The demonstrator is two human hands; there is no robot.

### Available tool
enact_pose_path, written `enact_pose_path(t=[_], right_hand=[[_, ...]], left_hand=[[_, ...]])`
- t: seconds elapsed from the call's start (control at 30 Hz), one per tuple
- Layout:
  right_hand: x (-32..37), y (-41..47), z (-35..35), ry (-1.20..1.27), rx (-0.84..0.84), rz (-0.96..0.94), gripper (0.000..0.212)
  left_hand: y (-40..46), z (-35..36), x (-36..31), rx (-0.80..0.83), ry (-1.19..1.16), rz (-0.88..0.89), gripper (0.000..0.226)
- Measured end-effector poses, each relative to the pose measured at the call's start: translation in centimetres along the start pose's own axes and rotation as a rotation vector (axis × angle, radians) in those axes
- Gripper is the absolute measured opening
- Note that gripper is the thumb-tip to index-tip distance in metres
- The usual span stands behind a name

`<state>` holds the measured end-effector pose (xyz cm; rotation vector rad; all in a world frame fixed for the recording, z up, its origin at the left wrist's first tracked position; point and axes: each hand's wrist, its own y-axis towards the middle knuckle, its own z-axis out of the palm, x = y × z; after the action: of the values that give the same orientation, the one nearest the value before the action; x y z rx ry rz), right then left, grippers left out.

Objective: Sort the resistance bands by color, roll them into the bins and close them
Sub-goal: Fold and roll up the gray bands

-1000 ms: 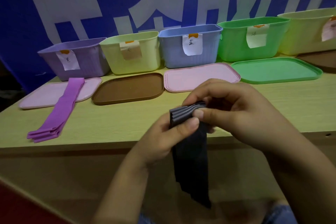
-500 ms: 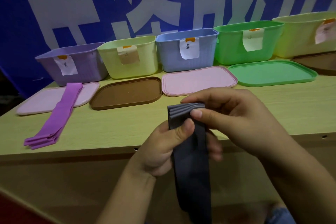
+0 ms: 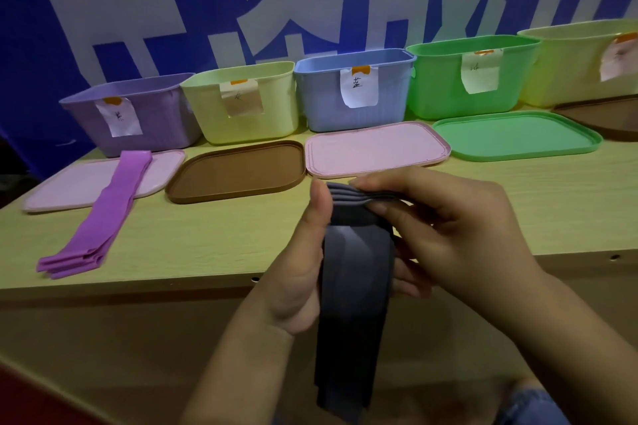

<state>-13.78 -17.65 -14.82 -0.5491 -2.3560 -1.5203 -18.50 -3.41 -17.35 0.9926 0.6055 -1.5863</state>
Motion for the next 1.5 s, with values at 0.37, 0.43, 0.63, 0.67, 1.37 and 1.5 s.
enact_pose_path(t=[0.37, 0.43, 0.63, 0.67, 1.37, 1.5], right_hand=[[-1.7, -0.1, 0.1, 0.343, 0.168, 0.156, 0.024], [-1.7, 0.0, -0.2, 0.557, 0.232, 0.296, 0.027], [-2.7, 0.5, -1.5, 0.999, 0.475, 0.545, 0.044], [-2.7, 1.0, -1.7, 1.040, 0.479, 0.601, 0.043], [-0.6, 0.3, 0.3, 0.381, 0.357, 0.388, 0.024], [-0.4, 0.1, 0.7, 0.211, 0.182, 0.262, 0.026]], left_hand=[[-0.5, 0.5, -0.4, -0.101, 0.260, -0.075, 0.066], [-0.7, 0.5, -0.5, -0.103, 0.339, -0.092, 0.066], [-0.8, 0.1, -0.6, -0.118, 0.423, -0.068, 0.055], [-0.8, 0.2, -0.7, -0.082, 0.446, -0.091, 0.058], [-0.1, -1.9, 0.9, -0.026, 0.203, 0.036, 0.058], [0.3, -1.6, 0.9, -0.021, 0.129, 0.062, 0.050]])
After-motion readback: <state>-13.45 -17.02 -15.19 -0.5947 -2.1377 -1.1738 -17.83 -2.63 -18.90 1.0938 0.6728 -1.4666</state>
